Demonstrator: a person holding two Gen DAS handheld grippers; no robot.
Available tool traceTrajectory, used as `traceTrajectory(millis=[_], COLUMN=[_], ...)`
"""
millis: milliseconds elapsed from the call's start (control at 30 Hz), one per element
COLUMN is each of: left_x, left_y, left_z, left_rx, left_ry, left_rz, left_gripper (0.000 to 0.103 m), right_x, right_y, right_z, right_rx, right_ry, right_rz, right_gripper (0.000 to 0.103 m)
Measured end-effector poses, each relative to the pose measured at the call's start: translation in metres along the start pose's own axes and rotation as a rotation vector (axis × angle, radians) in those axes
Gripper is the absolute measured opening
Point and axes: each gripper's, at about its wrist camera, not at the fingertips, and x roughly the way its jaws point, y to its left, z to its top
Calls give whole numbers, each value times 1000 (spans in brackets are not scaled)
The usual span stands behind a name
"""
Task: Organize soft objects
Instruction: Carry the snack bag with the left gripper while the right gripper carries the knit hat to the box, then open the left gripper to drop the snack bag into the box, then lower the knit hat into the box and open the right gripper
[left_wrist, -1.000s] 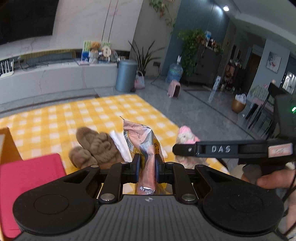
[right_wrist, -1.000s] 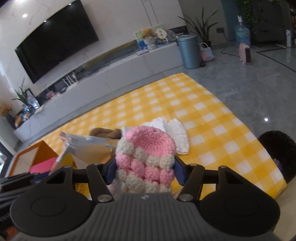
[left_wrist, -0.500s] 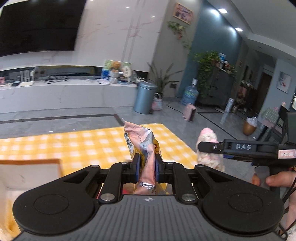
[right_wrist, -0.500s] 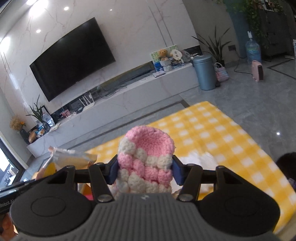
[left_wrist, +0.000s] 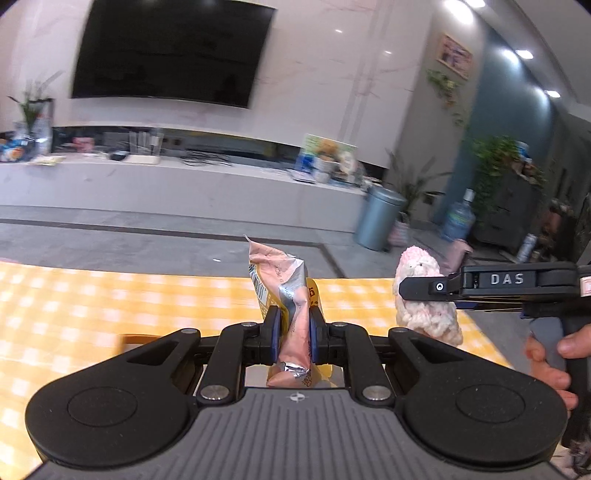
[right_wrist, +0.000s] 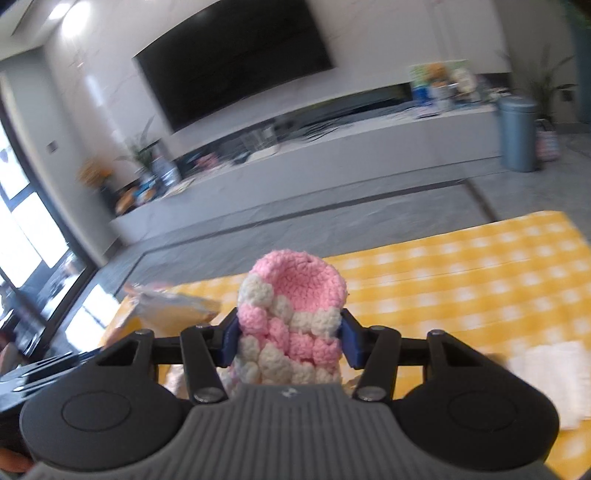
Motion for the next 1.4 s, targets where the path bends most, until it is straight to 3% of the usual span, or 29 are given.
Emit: traceTrajectory(millis=[133, 333, 467, 633, 900, 967, 1033, 1067, 1200, 1400], left_x=[-7, 5, 10, 25, 40, 34, 29, 25, 8, -9], left_y=[17, 35, 52, 82, 86, 83, 83, 86, 96, 83], left_z=[-12, -29, -43, -49, -54, -54, -53, -53, -50, -37], left_rx=[-50, -43, -84, -179, -137, -101, -112, -142, -203, -112], left_ry=[-39, -11, 45, 108, 167, 150, 144, 148, 111, 88], left_rz=[49, 102, 123, 33, 47, 75, 139, 165, 131, 186], left_gripper=[17, 17, 17, 17, 19, 34, 77, 85, 90, 90], right_x=[34, 76, 91, 100, 106, 106, 104, 104, 104, 111], right_y=[41, 77, 89, 98, 101, 101, 98, 95, 92, 99], right_z=[-11, -35, -47, -56, -57, -58, -57, -56, -57, -69], right_rx=[-77, -204, -258, -302, -353, -361, -359, -351, -341, -363], right_ry=[95, 211, 229, 233, 230, 227, 224, 224, 240, 269], right_rz=[68, 39, 14, -34, -95, -110, -125, -127, -126, -136], right_gripper=[53, 53, 53, 53, 53, 53, 53, 53, 53, 53])
